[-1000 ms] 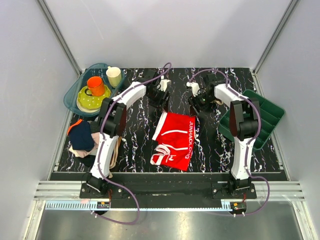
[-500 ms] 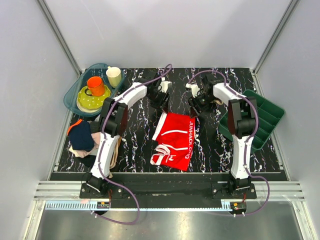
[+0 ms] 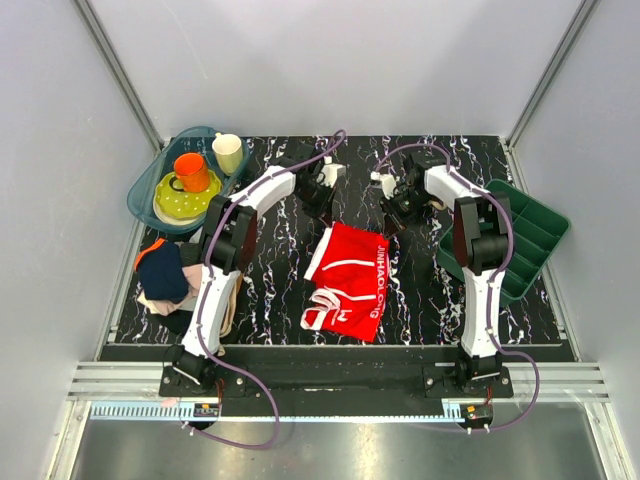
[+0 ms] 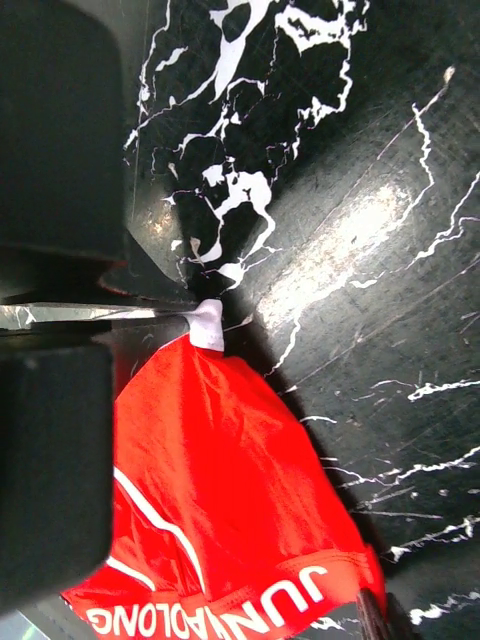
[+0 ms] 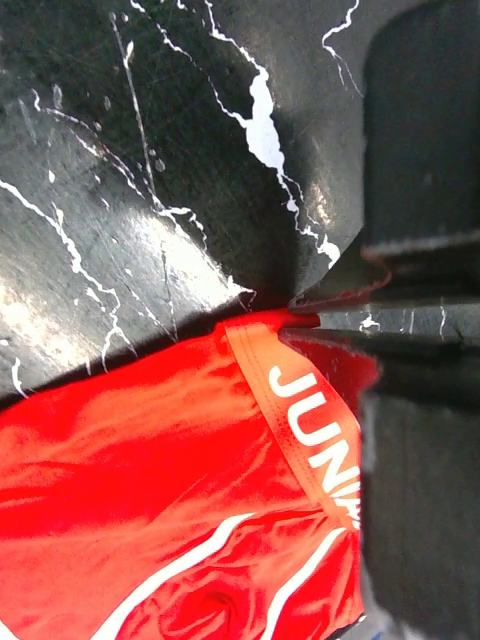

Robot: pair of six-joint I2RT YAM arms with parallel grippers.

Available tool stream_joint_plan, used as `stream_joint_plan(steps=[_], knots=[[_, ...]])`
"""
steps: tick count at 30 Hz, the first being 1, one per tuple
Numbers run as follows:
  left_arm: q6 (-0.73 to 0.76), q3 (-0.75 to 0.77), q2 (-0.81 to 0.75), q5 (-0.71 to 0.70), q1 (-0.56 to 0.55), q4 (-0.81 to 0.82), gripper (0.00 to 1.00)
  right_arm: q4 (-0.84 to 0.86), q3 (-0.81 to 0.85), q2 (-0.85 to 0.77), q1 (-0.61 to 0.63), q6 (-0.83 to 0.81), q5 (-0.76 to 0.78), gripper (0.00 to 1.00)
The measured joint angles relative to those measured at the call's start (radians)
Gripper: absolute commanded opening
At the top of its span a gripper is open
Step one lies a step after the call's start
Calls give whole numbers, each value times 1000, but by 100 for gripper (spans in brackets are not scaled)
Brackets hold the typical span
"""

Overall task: Roll the underwear
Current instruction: Flatten out the underwear at the center of the board.

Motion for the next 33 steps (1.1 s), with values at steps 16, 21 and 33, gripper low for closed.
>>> stream_joint_plan(steps=[16, 21, 33], knots=[[-153, -208, -186, -29, 108, 329, 0, -45, 405, 24, 0, -3, -16, 0], [-160, -211, -267, -43, 134, 448, 0, -58, 551, 69, 0, -14, -23, 0], [-87, -312, -401, -44, 111, 509, 0, -7, 360, -13, 0, -55, -47, 0]])
